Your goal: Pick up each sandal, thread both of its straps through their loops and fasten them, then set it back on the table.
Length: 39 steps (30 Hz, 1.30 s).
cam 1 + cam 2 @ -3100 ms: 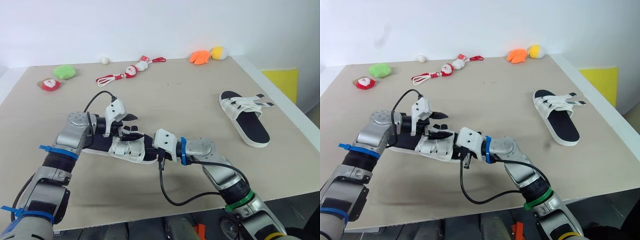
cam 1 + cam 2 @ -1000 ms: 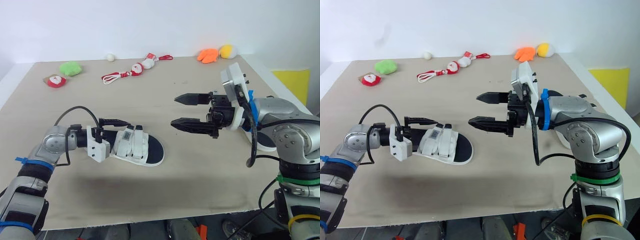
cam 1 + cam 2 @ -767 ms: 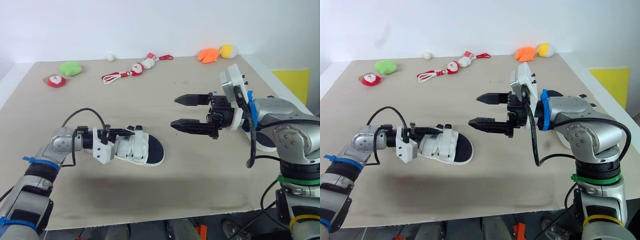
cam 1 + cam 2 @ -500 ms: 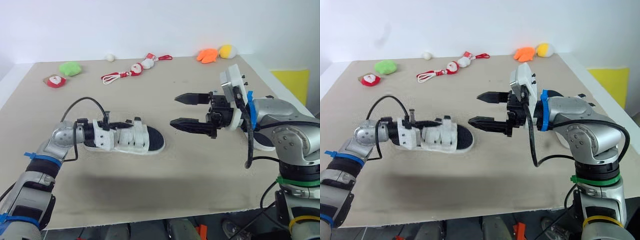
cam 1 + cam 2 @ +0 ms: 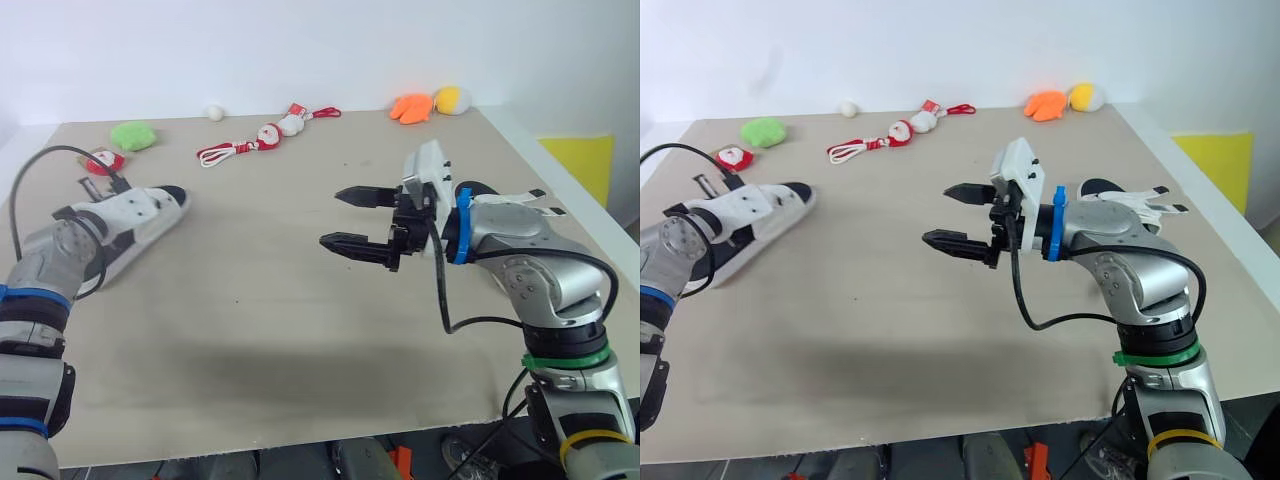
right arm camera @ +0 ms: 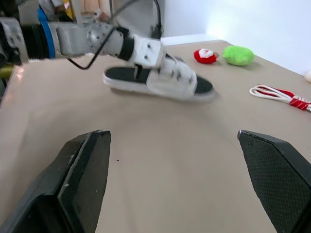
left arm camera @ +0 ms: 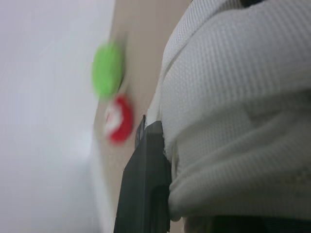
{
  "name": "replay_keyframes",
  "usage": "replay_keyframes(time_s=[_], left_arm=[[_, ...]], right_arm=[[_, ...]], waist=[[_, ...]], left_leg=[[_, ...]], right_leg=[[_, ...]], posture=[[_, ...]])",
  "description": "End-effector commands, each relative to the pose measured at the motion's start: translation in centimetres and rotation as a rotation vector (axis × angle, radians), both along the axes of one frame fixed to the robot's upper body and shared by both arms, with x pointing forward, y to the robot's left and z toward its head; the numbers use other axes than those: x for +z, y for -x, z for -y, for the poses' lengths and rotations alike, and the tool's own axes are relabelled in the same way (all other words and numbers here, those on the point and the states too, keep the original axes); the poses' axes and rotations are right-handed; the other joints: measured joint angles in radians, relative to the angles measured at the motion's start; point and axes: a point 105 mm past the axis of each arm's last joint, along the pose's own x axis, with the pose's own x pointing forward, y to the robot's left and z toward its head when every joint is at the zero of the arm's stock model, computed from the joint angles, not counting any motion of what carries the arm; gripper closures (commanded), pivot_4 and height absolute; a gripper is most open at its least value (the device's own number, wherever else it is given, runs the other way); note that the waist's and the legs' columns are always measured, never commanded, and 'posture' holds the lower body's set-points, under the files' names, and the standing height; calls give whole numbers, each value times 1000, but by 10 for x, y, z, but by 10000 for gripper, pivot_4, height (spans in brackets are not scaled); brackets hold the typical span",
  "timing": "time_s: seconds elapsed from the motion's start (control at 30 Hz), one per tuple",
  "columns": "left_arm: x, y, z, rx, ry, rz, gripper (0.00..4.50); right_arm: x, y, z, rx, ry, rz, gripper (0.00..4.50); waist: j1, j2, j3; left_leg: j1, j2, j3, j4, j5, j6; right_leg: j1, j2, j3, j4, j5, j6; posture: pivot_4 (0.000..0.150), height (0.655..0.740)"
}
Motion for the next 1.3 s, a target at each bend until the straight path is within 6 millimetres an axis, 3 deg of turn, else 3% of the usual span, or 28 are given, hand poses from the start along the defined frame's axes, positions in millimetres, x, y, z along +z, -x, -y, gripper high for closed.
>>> replay_keyframes(time_s=[0.03,0.07,0.1,0.17,0.33,0.53,0.7,0.8,0.87,0.97,1.03,1.07,1.2,1.3], left_arm=[[26,-2,-11,91,17,92,44823],[23,-3,-11,96,25,89,44823],[20,-3,-10,100,33,81,35151],[16,-3,-8,96,50,82,27050],[10,1,-6,83,140,70,231],[9,21,-1,-4,452,52,231],[28,51,-22,-14,752,114,231],[37,67,-23,-90,804,115,231],[40,76,-8,-191,901,77,231],[56,94,35,-443,1035,39,231],[43,118,81,-619,1074,-145,231],[35,127,94,-654,1069,-213,231],[3,149,114,-669,1012,-379,231],[-6,155,119,-674,999,-409,231]], right_arm=[[14,2,-3,20,-12,69,0],[14,2,-4,22,-13,70,0],[14,3,-4,23,-14,71,0],[15,3,-4,23,-15,72,0],[16,3,-3,16,-25,70,0],[16,5,4,7,-53,44,0],[21,4,20,-17,-119,-27,0],[14,-6,38,-88,-121,-63,0],[5,-8,46,-108,-101,-87,0],[-11,-9,58,-142,-58,-130,0],[-38,-8,77,-179,49,-187,0],[-46,-7,84,-192,83,-208,0],[-57,-11,97,-226,126,-243,0],[-60,-13,104,-252,148,-242,0]], waist=[[3,0,0],[6,0,0],[8,0,0],[13,0,0],[14,0,0],[15,0,0],[19,0,0],[18,0,0],[19,0,0],[23,0,0],[23,0,0],[22,0,0],[13,0,0],[7,0,0]], left_leg=[[0,0,-1,0,0,0],[-1,0,-1,0,0,0],[-1,-1,-1,0,0,0],[-1,-1,-1,0,0,0],[0,0,-1,0,0,0],[0,0,-1,0,0,0],[0,0,-1,1,0,-1],[0,0,-2,1,0,-1],[1,0,-2,1,0,-1],[3,0,-1,2,0,-1],[2,0,-1,2,1,-1],[2,0,-1,2,0,-1],[5,-1,2,2,-1,-3],[8,2,2,2,0,-2]], right_leg=[[0,0,0,0,0,0],[0,0,-1,0,0,0],[0,-1,-1,0,0,0],[0,-1,-1,0,0,0],[0,-1,-2,0,0,-1],[0,-1,-2,1,1,-2],[1,-1,-2,1,0,-2],[1,-1,-2,1,1,-3],[2,-1,-2,1,1,-3],[3,-2,-2,1,1,-3],[3,-1,-2,1,1,-3],[4,-3,-2,0,0,-3],[4,-3,0,0,-1,-4],[4,0,0,1,-1,-7]], posture=[[1500,7400],[1500,7400],[1500,7400],[1500,7400],[1500,7400],[1500,7400],[1500,7400],[1500,7400],[1500,7400],[1500,7400],[1500,7400],[1500,7400],[1500,7400],[1500,7400]])
